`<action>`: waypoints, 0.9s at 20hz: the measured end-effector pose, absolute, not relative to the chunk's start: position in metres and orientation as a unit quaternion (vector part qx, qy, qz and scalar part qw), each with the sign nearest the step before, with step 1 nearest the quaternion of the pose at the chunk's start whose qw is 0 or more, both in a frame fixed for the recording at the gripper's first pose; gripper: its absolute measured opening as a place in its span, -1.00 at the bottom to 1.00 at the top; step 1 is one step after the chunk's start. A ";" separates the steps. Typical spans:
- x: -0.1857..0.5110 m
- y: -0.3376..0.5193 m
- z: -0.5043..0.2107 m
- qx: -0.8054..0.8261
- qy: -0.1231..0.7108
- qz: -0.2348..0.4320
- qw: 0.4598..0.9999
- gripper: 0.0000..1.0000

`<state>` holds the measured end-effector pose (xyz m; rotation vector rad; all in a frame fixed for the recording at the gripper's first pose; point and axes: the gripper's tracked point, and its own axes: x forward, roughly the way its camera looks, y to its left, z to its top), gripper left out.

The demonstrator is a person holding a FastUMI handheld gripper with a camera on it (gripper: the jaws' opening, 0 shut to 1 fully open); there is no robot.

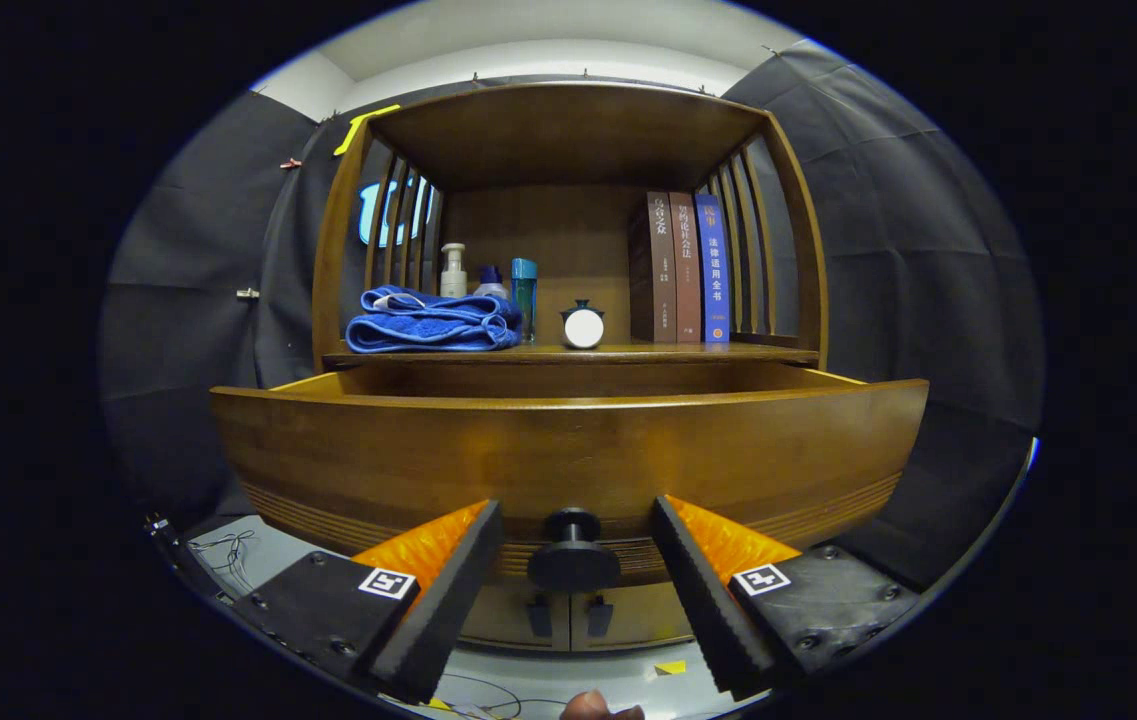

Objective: Pull open the drawer, take out the items inside it, and place them on the countertop above the cabinet.

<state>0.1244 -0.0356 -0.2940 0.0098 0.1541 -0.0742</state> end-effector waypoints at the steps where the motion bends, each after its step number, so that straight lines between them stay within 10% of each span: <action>1: 0.130 -0.035 -0.300 0.004 0.092 -0.037 0.995 0.99; 18: 0.217 -0.038 -0.307 -0.024 0.081 -0.044 0.995 0.99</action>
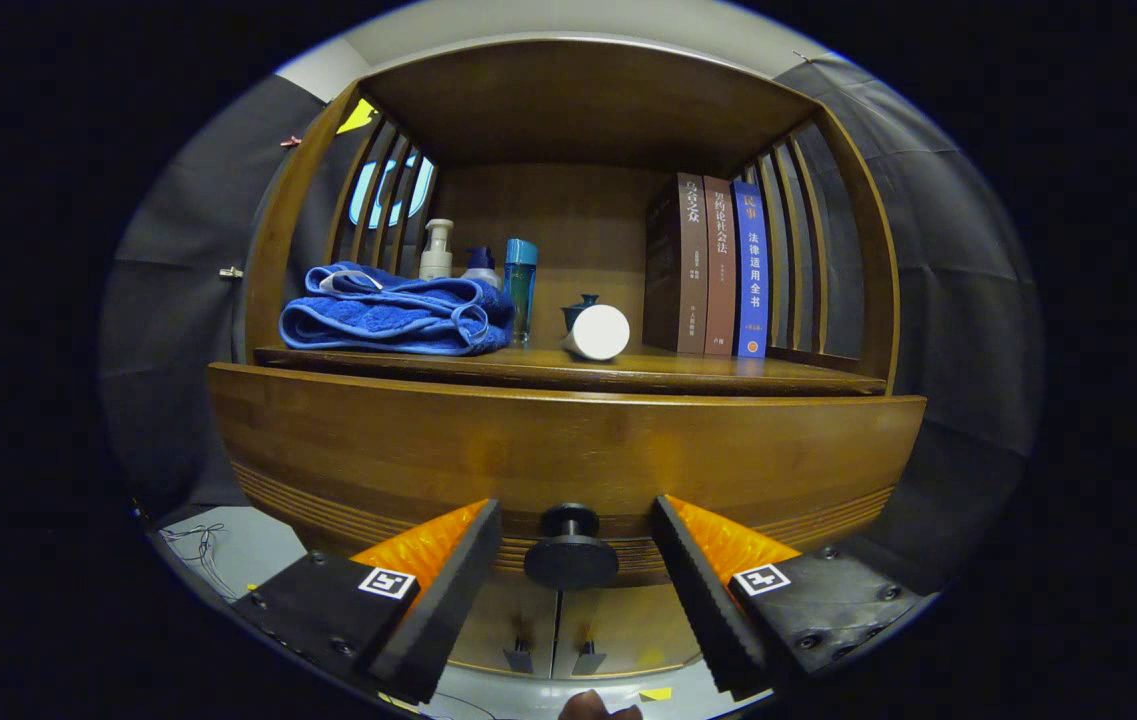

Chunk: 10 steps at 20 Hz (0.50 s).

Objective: Pull open the drawer, take out the items inside it, and place them on the countertop above the cabinet.

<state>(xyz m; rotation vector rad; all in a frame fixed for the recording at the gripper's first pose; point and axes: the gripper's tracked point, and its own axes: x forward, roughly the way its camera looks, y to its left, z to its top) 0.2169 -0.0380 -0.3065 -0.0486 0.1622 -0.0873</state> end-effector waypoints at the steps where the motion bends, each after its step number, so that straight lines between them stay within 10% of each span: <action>1: 0.220 -0.038 -0.307 -0.025 0.081 -0.044 0.995 0.99; 10: 0.240 -0.040 -0.309 -0.027 0.084 -0.049 0.995 0.99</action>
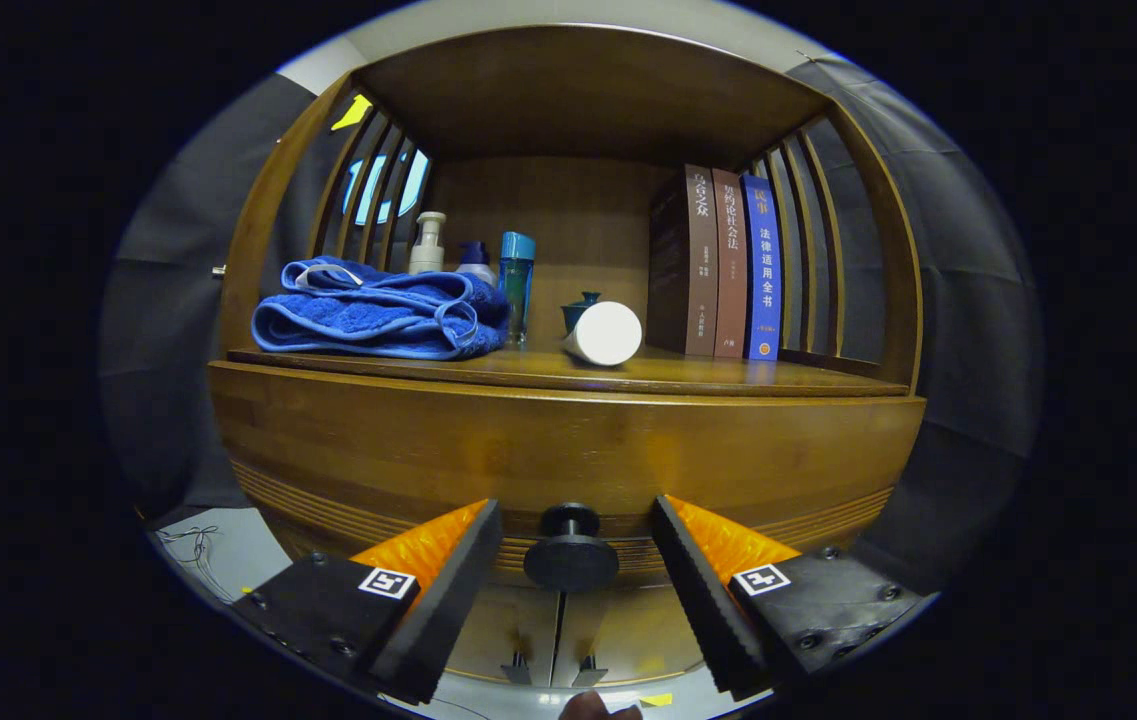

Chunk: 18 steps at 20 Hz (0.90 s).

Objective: Pull open the drawer, take out the items inside it, and place them on the countertop above the cabinet.

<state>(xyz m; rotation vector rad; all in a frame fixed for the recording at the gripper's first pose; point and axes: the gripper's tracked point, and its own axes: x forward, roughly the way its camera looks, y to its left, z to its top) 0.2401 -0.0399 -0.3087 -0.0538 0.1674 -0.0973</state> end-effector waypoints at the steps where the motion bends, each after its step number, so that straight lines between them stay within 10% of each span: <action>1: 0.244 -0.039 -0.310 -0.027 0.086 -0.049 0.995 0.99; 18: 0.214 -0.041 -0.236 0.004 0.044 -0.038 0.998 0.98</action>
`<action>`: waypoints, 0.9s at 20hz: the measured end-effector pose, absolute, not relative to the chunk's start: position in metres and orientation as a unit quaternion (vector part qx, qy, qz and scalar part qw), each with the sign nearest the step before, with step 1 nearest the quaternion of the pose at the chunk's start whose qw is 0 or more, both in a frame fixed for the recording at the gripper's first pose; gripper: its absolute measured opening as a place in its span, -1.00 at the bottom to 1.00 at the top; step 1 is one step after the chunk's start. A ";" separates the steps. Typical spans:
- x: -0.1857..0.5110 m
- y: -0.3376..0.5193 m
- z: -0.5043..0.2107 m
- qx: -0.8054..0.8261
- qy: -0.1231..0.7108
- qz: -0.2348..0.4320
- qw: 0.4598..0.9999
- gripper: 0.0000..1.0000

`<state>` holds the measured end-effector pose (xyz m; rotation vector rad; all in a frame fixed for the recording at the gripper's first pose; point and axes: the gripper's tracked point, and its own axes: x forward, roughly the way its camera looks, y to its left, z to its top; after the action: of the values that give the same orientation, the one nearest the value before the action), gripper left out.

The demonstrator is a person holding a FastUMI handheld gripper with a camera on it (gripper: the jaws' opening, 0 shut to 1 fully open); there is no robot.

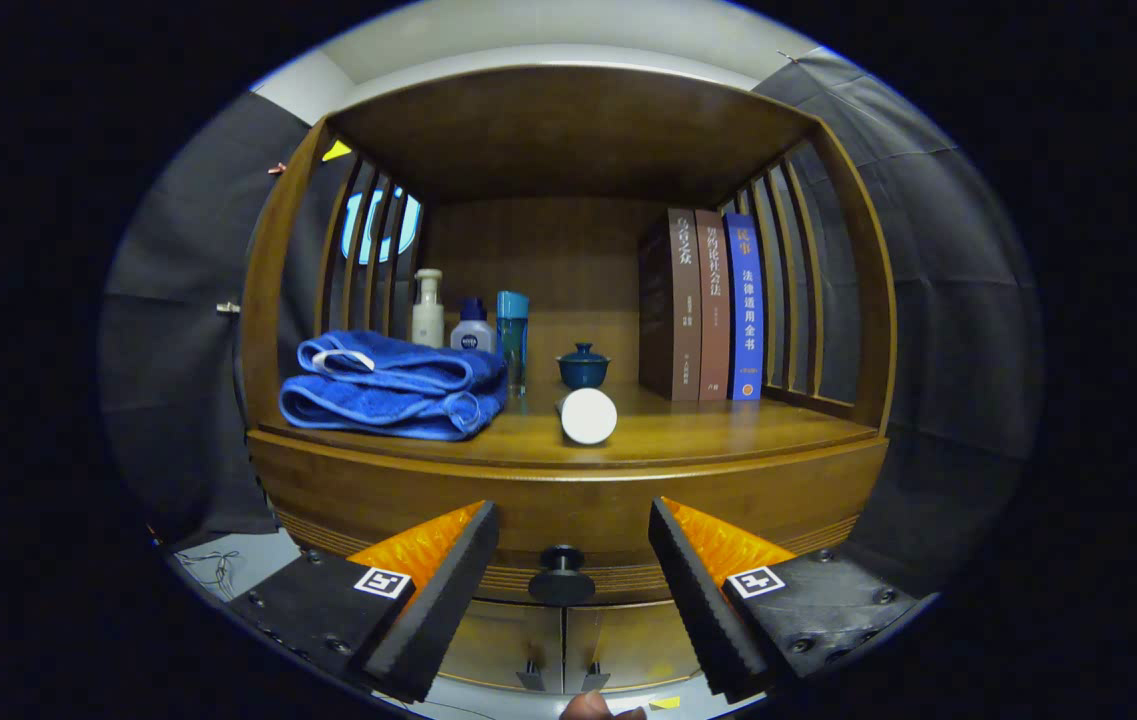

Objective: Pull open the drawer, take out the items inside it, and place them on the countertop above the cabinet.

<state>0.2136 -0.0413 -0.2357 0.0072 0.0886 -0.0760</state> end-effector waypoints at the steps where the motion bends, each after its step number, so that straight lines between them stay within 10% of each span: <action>1: 0.208 -0.042 -0.226 0.004 0.037 -0.036 0.999 0.98; 18: 0.095 -0.043 -0.033 0.012 -0.030 -0.006 0.999 0.98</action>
<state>0.0953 -0.0431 -0.0335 0.0247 -0.0600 -0.0118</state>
